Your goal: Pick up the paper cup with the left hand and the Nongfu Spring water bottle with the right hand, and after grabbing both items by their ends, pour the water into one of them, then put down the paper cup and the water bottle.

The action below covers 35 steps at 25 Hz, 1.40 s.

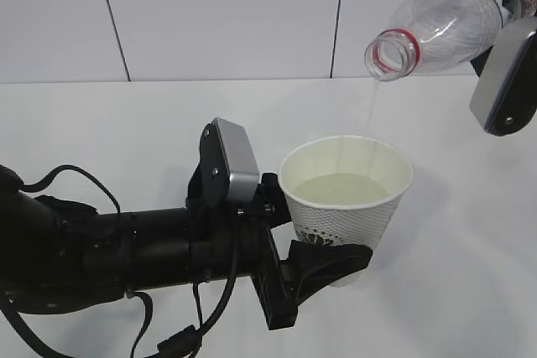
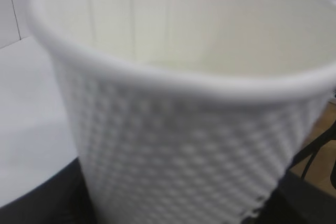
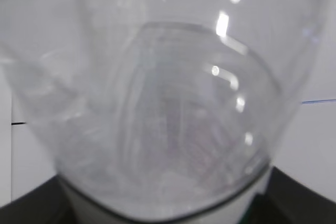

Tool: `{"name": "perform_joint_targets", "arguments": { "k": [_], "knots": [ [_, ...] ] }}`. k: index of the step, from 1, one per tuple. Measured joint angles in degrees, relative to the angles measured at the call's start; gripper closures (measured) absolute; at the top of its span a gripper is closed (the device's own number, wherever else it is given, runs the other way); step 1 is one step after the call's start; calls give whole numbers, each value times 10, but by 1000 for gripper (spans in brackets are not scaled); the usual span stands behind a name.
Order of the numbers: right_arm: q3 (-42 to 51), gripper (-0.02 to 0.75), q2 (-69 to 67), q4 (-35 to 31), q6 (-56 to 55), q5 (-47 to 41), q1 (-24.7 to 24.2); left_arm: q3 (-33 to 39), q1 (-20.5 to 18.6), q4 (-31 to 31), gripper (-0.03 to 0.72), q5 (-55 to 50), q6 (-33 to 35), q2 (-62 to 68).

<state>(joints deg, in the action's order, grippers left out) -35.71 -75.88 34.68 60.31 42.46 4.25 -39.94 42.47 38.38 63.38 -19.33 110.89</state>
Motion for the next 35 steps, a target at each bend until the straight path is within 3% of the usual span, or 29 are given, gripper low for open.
{"name": "perform_joint_targets", "arguments": {
  "k": [35],
  "knots": [
    [0,282,0,-2,-213,0,0,0,0,-4,167,0,0,0]
  ]
}}
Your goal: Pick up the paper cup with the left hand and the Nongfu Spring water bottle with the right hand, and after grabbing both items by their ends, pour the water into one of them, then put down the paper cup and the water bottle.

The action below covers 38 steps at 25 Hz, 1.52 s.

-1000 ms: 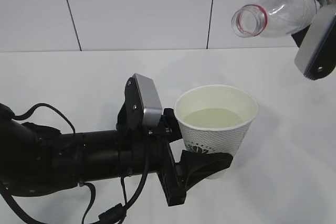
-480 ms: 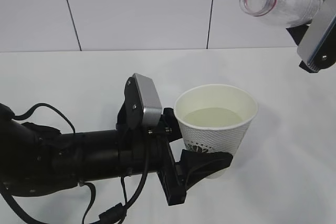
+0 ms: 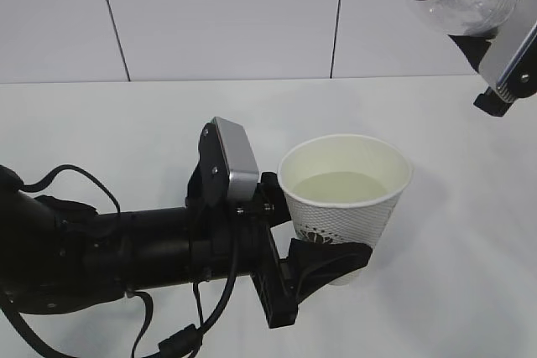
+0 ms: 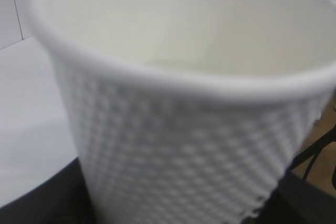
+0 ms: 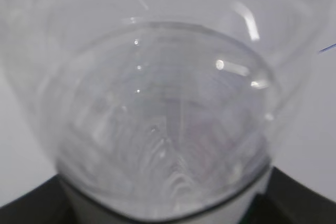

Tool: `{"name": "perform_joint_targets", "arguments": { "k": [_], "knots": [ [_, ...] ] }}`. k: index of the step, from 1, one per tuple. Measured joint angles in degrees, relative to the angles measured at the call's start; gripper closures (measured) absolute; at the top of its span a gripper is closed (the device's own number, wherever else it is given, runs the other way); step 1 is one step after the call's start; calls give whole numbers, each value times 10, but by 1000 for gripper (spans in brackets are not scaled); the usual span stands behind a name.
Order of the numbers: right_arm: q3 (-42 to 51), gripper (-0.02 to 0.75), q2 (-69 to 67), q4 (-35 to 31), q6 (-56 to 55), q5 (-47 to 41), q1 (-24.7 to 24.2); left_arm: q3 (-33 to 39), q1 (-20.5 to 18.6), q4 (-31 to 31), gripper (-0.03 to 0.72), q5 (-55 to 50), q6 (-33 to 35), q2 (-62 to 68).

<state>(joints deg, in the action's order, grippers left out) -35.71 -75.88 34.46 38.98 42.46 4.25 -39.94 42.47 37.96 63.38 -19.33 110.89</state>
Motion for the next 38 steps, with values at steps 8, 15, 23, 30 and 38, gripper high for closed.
{"name": "perform_joint_targets", "arguments": {
  "k": [8,15,23,30,38],
  "knots": [
    [0,282,0,0,-39,0,1,0,0,-1,167,0,0,0],
    [0,282,0,0,-104,-1,1,0,0,-1,167,0,0,0],
    [0,282,0,0,-159,-1,1,0,0,-1,167,0,0,0],
    [0,282,0,0,-222,-1,1,0,0,-1,167,0,0,0],
    [0,282,0,-7,-282,-4,1,0,0,-1,167,0,0,0]
  ]
}}
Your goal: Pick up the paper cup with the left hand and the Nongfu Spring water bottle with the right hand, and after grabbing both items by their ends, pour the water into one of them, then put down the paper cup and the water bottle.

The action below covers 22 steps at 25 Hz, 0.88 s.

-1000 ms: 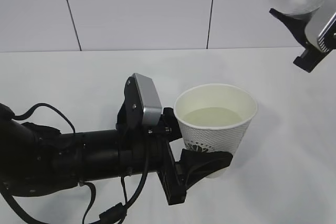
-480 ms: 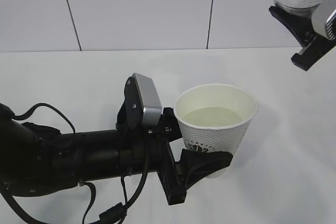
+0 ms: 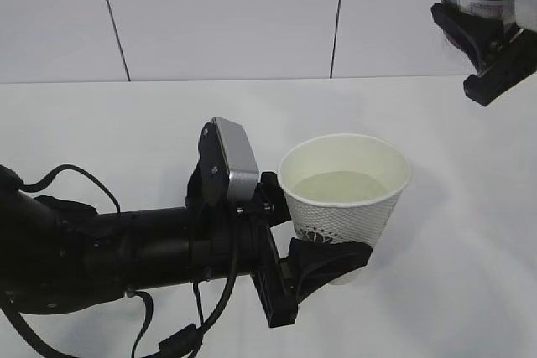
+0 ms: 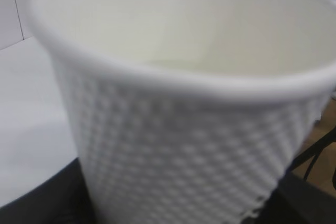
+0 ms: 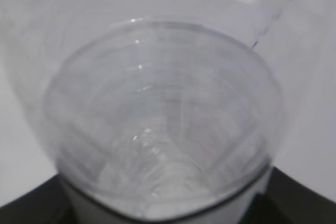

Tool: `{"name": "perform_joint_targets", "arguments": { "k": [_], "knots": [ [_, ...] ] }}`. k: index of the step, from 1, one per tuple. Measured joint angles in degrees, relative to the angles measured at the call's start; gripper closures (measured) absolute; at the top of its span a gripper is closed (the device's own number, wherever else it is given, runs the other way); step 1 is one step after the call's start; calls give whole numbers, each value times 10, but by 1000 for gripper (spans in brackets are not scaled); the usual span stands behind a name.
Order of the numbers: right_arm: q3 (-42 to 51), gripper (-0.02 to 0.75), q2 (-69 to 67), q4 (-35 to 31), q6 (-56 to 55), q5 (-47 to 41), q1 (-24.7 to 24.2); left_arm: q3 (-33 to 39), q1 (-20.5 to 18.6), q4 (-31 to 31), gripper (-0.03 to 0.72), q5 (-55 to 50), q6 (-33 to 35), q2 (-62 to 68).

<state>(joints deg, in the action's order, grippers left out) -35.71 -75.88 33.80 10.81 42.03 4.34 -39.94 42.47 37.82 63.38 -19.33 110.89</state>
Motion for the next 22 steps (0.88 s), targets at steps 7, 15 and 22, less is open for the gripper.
{"name": "perform_joint_targets", "arguments": {
  "k": [7,15,22],
  "knots": [
    [0,282,0,-50,-20,-6,0,0,0,0,167,0,0,0],
    [0,282,0,-112,-21,-48,0,0,0,-3,167,0,0,0],
    [0,282,0,-167,-30,-66,0,0,0,-4,167,0,0,0]
  ]
}}
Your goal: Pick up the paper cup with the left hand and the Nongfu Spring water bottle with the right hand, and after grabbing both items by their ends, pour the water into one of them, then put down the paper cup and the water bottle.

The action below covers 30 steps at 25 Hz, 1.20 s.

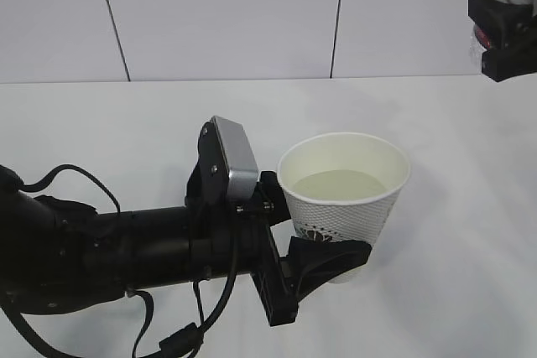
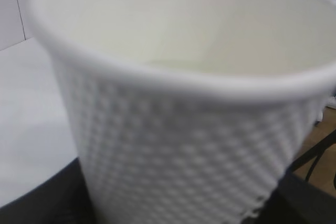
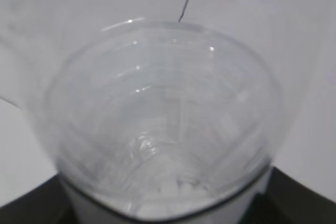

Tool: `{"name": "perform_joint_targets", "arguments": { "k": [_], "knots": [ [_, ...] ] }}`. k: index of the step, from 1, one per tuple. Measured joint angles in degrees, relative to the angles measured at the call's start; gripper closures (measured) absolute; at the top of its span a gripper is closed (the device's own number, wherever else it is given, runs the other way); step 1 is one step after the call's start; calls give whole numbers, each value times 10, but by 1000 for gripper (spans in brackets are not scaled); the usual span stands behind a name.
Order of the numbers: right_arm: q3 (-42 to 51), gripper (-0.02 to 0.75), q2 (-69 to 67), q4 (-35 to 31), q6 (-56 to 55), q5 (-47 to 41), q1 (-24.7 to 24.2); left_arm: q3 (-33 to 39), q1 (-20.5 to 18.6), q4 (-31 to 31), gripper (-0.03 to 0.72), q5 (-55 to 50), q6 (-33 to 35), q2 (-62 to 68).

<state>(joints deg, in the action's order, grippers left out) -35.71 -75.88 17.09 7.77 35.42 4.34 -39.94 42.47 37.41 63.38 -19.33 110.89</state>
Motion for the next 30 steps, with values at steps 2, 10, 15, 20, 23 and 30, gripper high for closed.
{"name": "perform_joint_targets", "arguments": {
  "k": [2,10,15,20,23,30],
  "knots": [
    [0,282,0,-15,-6,-5,0,0,0,0,167,0,0,0],
    [0,282,0,-89,-19,-14,0,0,0,0,167,0,0,0],
    [0,282,0,-124,-20,-35,0,0,0,0,167,0,0,0],
    [0,282,0,-148,-21,-54,0,0,0,0,167,0,0,0],
    [0,282,0,-156,-22,-54,0,0,0,0,167,0,0,0],
    [-1,282,-40,-181,-23,-52,0,0,0,0,167,0,0,0]
  ]
}}
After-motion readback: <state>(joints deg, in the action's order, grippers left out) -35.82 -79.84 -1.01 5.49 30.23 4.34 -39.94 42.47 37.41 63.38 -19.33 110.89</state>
